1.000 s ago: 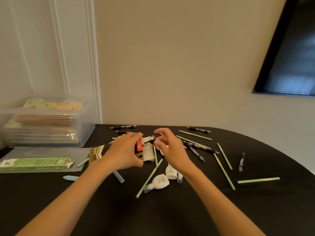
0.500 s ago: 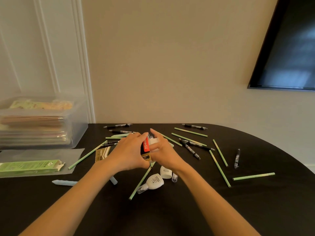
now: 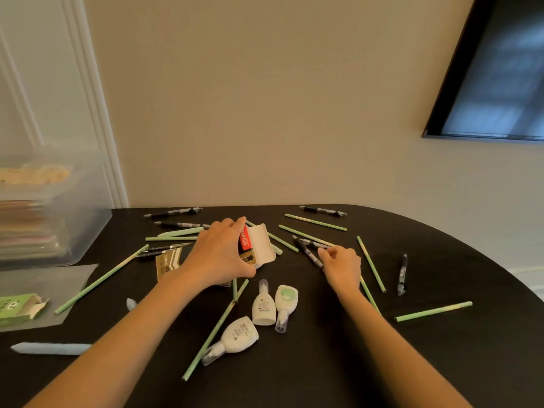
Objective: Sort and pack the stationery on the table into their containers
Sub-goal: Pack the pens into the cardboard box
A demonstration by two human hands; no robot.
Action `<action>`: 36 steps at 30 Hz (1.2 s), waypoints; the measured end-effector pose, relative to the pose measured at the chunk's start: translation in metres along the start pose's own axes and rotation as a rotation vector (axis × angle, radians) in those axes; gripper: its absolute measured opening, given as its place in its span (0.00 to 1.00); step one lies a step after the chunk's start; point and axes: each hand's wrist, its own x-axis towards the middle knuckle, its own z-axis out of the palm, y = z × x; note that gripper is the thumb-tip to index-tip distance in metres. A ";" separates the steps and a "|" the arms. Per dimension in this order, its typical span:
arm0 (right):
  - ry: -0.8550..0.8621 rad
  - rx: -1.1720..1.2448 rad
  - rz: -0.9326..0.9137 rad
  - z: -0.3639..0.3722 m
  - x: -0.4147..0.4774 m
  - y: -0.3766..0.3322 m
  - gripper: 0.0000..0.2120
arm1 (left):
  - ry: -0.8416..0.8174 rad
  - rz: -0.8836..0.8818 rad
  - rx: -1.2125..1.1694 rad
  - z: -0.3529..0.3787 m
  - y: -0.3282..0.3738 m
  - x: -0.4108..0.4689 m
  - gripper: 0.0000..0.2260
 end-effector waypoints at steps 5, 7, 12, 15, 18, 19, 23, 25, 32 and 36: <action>-0.058 -0.177 0.097 0.011 0.019 0.021 0.13 | -0.010 -0.003 0.015 0.014 0.006 0.015 0.44; -0.091 -0.143 0.089 0.007 0.014 0.017 0.08 | -0.008 -0.007 0.029 0.017 0.005 0.016 0.44; -0.030 0.028 0.021 -0.004 -0.007 0.014 0.03 | 0.025 0.003 0.067 0.017 0.000 0.008 0.44; 0.045 0.322 -0.018 -0.011 -0.018 0.011 0.02 | 0.058 0.022 0.083 0.016 -0.005 0.001 0.43; 0.035 0.600 -0.127 -0.027 -0.033 -0.003 0.02 | 0.056 0.039 0.078 0.012 -0.013 -0.006 0.44; 0.016 0.652 -0.161 -0.034 -0.038 -0.009 0.02 | 0.047 0.028 0.054 0.009 -0.015 -0.010 0.44; -0.073 0.723 -0.280 -0.050 -0.055 -0.027 0.06 | 0.033 -0.003 -0.033 0.000 -0.021 -0.020 0.45; -0.116 0.694 -0.329 -0.053 -0.063 -0.034 0.06 | 0.037 -0.006 -0.052 -0.005 -0.022 -0.026 0.45; -0.218 0.488 -0.530 -0.044 -0.088 -0.063 0.06 | 0.026 0.055 -0.057 -0.020 -0.018 -0.043 0.45; -0.274 0.315 -0.671 -0.033 -0.106 -0.083 0.13 | 0.025 0.099 -0.083 -0.025 -0.014 -0.052 0.43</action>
